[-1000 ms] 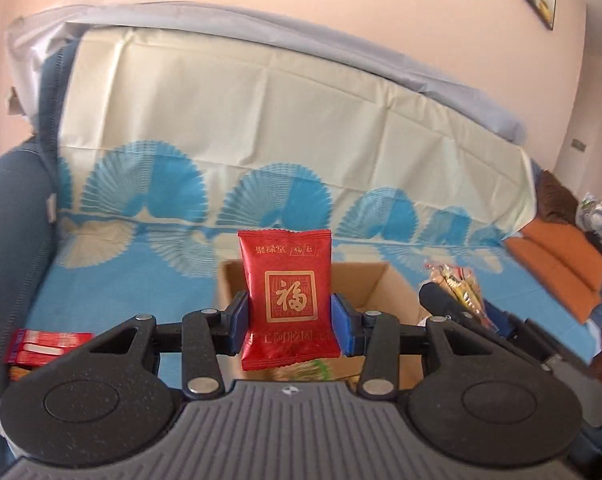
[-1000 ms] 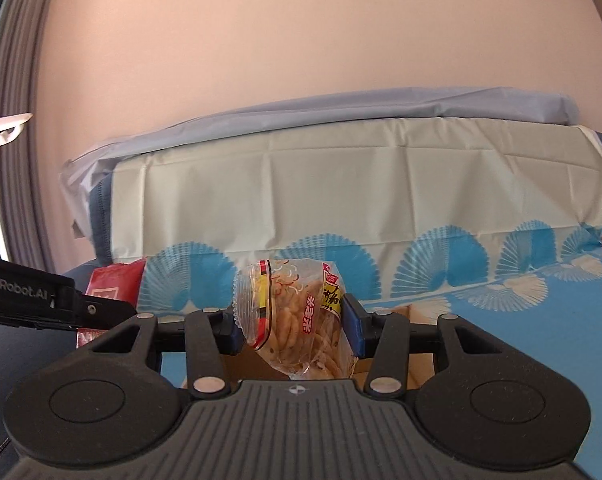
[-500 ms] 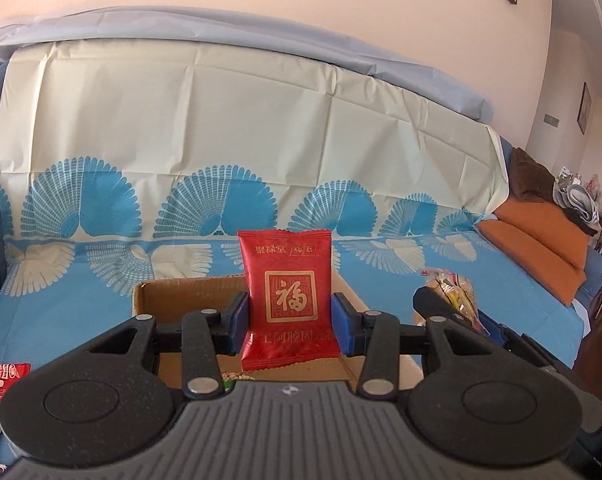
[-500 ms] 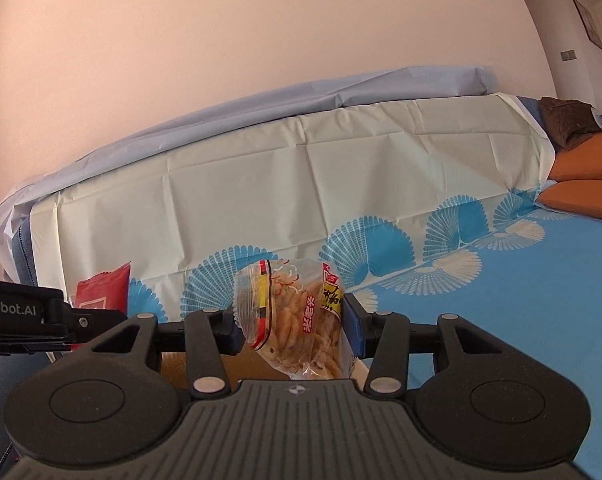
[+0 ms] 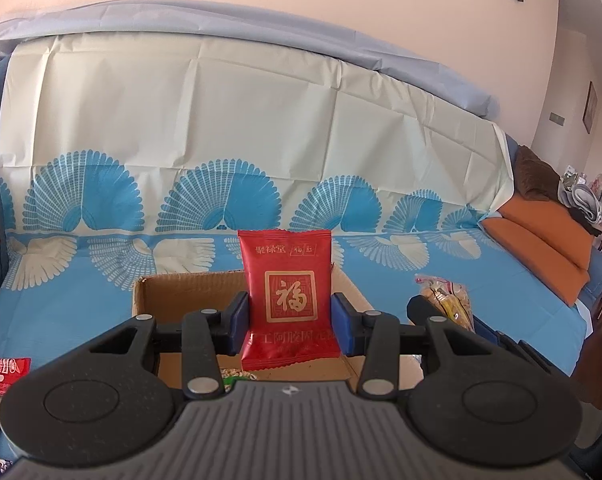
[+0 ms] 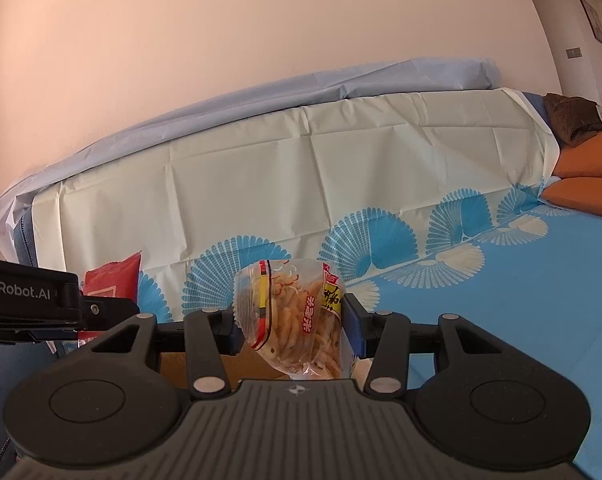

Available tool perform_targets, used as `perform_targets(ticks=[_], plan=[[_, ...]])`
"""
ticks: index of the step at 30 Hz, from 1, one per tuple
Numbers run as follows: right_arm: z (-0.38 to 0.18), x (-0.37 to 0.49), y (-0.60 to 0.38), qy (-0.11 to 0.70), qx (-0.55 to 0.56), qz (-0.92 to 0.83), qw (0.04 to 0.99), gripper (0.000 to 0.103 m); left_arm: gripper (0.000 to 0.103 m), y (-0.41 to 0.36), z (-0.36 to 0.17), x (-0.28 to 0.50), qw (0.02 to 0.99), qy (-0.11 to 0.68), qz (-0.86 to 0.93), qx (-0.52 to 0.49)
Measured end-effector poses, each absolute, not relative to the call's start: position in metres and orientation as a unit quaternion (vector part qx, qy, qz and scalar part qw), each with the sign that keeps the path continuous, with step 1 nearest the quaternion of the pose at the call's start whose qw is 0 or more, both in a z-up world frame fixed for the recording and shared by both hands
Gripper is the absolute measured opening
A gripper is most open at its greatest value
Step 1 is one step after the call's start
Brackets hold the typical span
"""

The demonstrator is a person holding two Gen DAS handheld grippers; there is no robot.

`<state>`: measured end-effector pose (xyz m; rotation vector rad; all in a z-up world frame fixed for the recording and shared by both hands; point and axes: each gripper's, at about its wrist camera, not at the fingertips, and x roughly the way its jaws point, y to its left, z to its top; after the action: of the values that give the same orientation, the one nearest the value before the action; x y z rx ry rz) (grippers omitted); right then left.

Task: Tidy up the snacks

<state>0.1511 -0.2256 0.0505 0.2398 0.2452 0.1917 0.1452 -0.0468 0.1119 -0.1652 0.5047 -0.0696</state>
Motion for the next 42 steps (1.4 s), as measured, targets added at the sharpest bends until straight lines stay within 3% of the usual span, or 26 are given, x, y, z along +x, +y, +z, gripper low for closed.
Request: perform_targets(ticks=[5,8,15,21,22,23,26,30,39,42], plan=[[0.049,0.155,-0.222,0.135,0.117,0.103,0.978,0.055,0.049,-0.045,0.112,0.145,0.964,0.251,-0.030,-0.086],[0.047,0.157,-0.218,0.146,0.111,0.106,0.977,0.070,0.063,-0.040,0.112,0.142,0.965,0.245,-0.024,-0.091],[0.044,0.156,-0.212,0.149,0.098,0.105,0.978,0.072,0.063,-0.039,0.105,0.123,0.974,0.214,-0.023,-0.067],[0.041,0.152,-0.203,0.150,0.086,0.112,0.978,0.071,0.042,-0.017,0.092,0.080,0.979,0.193,-0.039,-0.053],[0.041,0.151,-0.201,0.150,0.083,0.116,0.978,0.071,0.033,-0.009,0.090,0.072,0.979,0.192,-0.035,-0.050],[0.041,0.150,-0.199,0.150,0.081,0.121,0.978,0.070,0.026,-0.001,0.087,0.062,0.981,0.188,-0.030,-0.045],[0.042,0.144,-0.191,0.148,0.079,0.155,0.973,0.047,0.019,0.033,0.072,0.032,0.984,0.180,-0.003,-0.017],[0.046,0.132,-0.174,0.134,0.074,0.215,0.964,0.028,0.017,0.088,0.044,0.012,0.974,0.218,0.054,0.021],[0.050,0.096,-0.118,0.142,0.057,0.371,0.916,0.028,0.017,0.198,-0.028,-0.008,0.936,0.287,0.197,-0.047],[0.047,0.081,-0.094,0.154,0.037,0.418,0.894,0.028,0.017,0.222,-0.029,-0.010,0.926,0.285,0.228,-0.102]])
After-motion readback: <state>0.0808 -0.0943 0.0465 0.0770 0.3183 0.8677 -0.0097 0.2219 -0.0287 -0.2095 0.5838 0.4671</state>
